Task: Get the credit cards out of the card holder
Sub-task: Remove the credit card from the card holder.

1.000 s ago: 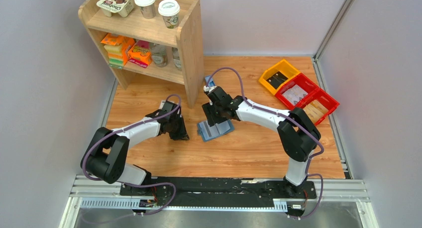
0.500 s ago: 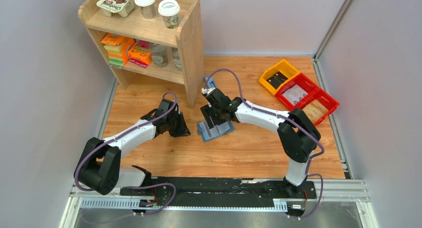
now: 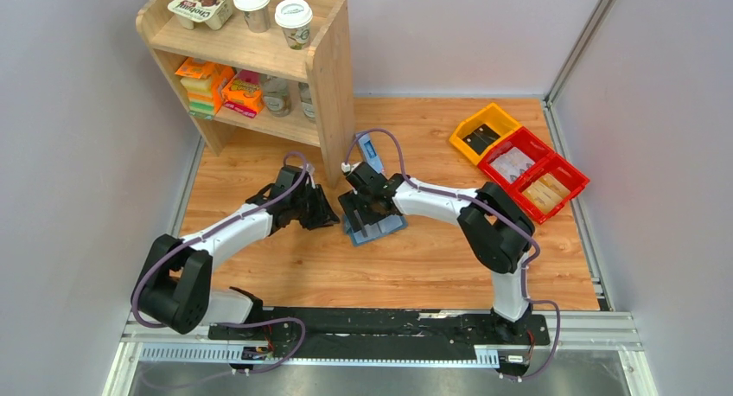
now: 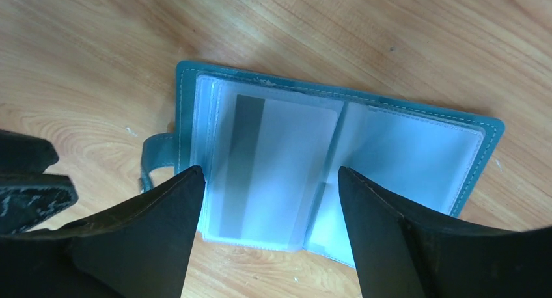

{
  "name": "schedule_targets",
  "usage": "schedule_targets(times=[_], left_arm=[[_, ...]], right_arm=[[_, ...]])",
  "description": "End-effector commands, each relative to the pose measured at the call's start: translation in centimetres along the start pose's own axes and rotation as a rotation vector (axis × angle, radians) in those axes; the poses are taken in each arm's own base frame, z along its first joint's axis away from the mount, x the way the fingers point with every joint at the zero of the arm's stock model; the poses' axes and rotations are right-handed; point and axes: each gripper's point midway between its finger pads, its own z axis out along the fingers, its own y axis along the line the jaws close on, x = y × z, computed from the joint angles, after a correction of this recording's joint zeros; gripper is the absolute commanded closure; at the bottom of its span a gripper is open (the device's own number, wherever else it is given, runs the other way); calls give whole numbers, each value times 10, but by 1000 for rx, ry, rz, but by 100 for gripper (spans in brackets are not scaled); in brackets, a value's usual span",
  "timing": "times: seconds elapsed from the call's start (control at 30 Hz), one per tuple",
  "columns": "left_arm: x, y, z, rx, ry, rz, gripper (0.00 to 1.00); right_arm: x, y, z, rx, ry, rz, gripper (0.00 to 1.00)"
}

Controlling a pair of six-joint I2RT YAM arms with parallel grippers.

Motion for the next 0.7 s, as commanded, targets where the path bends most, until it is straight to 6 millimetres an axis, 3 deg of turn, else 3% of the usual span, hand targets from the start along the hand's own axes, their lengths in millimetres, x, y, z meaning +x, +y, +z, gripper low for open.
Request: schedule_targets(times=[0.0,0.13,0.43,0.67], left_arm=[[-15,-18,-1,54,-31,1,66],[-14,-19,-1,55,-26,-2,65],[-18,-32,-1,93,-22,21,65],[-24,-51,9,124,-11,69,70]], right_arm=[[-16,9,4,-12,-34,16,19],[-8,3,11,12,-2,15,22],[-4,15,3,-222,-1,108,51],[-7,10,-1,-361,-3,198,56]])
